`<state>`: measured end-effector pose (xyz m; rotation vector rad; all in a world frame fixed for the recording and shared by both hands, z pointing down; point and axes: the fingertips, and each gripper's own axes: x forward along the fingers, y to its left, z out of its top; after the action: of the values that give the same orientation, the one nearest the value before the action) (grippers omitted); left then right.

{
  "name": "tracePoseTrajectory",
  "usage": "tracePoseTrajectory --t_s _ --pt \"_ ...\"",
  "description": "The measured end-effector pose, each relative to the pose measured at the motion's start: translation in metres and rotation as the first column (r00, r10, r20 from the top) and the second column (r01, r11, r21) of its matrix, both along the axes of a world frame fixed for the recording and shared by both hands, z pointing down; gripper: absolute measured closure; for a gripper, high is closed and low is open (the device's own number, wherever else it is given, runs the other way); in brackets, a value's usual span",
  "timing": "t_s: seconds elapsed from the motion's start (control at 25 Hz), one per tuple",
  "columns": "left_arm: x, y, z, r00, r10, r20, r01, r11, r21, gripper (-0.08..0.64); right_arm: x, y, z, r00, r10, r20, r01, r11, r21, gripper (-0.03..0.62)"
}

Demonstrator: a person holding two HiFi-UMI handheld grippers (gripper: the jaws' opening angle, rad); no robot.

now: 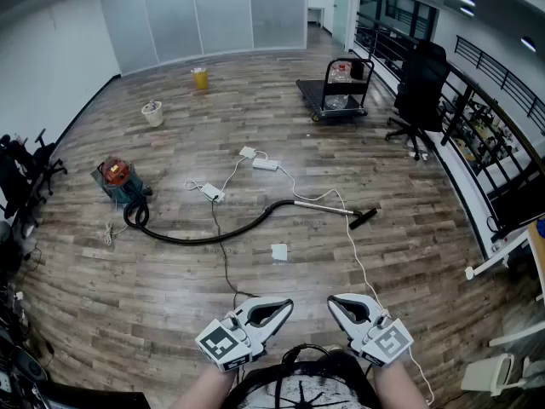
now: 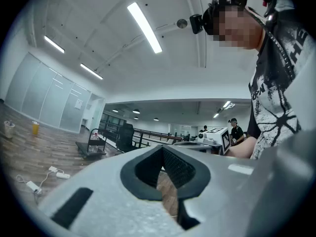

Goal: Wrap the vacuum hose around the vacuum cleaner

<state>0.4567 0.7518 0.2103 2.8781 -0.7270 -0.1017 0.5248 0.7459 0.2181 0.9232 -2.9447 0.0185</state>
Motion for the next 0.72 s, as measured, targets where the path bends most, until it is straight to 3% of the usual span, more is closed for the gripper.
tracePoseTrajectory --t_s 0.16,0.4,0.6,0.72 --pt "0.0021 0.0025 0.0047 1.000 -0.001 -0.010 0.001 1.000 -0.012 0.560 0.0032 0.0017 -0.0034 1.000 0.001 0.016 -0.002 1.000 0.031 0.589" --pt "-0.0003 0.0030 0.0080 1.000 0.000 -0.010 0.000 1.000 -0.028 0.560 0.0013 0.0025 0.0007 1.000 0.001 0.007 -0.001 1.000 -0.005 0.589" --pt "0.0014 0.0048 0.0092 1.000 -0.001 0.004 0.001 1.000 -0.025 0.560 0.0024 0.0024 -0.0046 0.997 -0.007 0.077 0.007 1.000 -0.004 0.588" --pt "-0.0001 0.0033 0.0098 1.000 -0.006 0.003 0.006 1.000 -0.028 0.560 0.0002 0.0016 -0.0015 0.998 -0.013 0.055 0.014 1.000 -0.015 0.588"
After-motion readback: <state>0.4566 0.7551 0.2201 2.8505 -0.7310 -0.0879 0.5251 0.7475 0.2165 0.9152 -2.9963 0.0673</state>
